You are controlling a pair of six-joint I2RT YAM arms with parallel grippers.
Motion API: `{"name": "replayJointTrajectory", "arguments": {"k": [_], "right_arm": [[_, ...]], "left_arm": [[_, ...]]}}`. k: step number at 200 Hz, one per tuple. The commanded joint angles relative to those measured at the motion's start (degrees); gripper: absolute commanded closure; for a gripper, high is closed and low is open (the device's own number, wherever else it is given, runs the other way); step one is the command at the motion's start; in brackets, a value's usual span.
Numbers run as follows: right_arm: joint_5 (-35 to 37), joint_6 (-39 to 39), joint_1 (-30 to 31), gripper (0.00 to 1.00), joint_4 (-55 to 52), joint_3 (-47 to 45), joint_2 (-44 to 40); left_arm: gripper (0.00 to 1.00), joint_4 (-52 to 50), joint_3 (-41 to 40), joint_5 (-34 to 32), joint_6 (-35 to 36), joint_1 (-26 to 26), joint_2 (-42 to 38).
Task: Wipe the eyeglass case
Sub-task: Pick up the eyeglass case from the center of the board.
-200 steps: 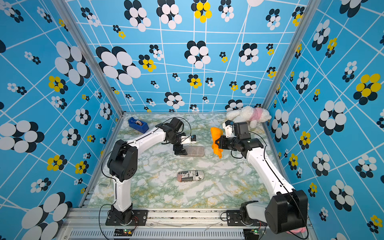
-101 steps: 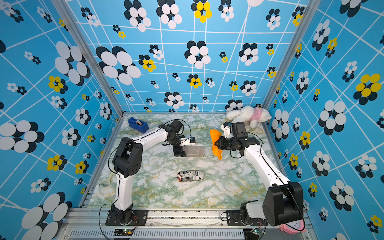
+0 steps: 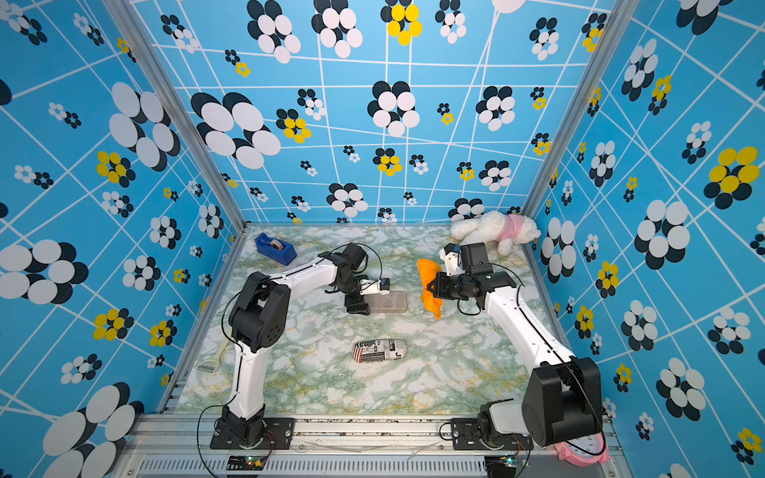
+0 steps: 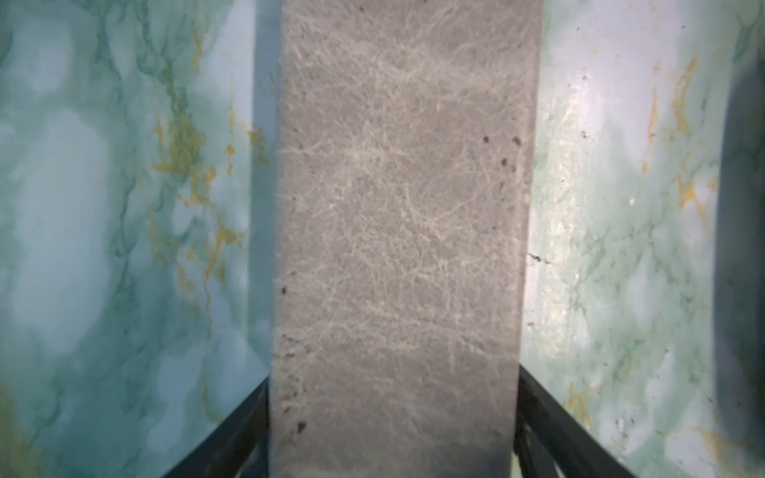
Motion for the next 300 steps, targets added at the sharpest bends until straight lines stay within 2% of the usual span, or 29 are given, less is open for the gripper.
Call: {"name": "replayJointTrajectory", "arguments": {"k": [1,40,101,144,148,156,254,300], "right_arm": [[-0.47,-0.56,0.07,1.00,0.51,1.34,0.47],[-0.47,-0.51,0.07,1.00,0.71,1.45,0.63],[-1.02,1.00,0.07,1.00,-1.20,2.51,-0.68],[-7.61,5.67,0.16,1.00,-1.87,0.79,-0.61],[-8.51,6.56,0.15,1.00,-1.14,0.26,-0.48],[-9.90,7.84,0.15,1.00,-0.16,-0.33,-0.27],[-13.73,15.66,1.74,1.00,7.78,-8.44,3.30],[-17.02,23.02,5.58,1.00,18.56,-12.10,5.68]], "left_arm": [[0.23,-2.20,0.34,-0.30,0.45,-0.48,1.15],[0.31,-2.65,0.34,-0.66,0.46,-0.86,1.22],[0.55,-1.83,-0.89,-2.03,-2.00,-2.26,-1.59],[0.56,-1.33,-0.39,-2.92,-6.07,-6.67,-6.93],[0.62,-1.77,0.14,-2.86,-6.54,-7.14,-7.06],[0.64,-2.50,1.00,-2.94,-7.47,-7.97,-7.41],[0.73,4.77,-0.82,-6.47,-17.72,-15.53,-14.73],[0.78,7.89,-0.12,-6.82,-19.45,-17.67,-13.30]]}}
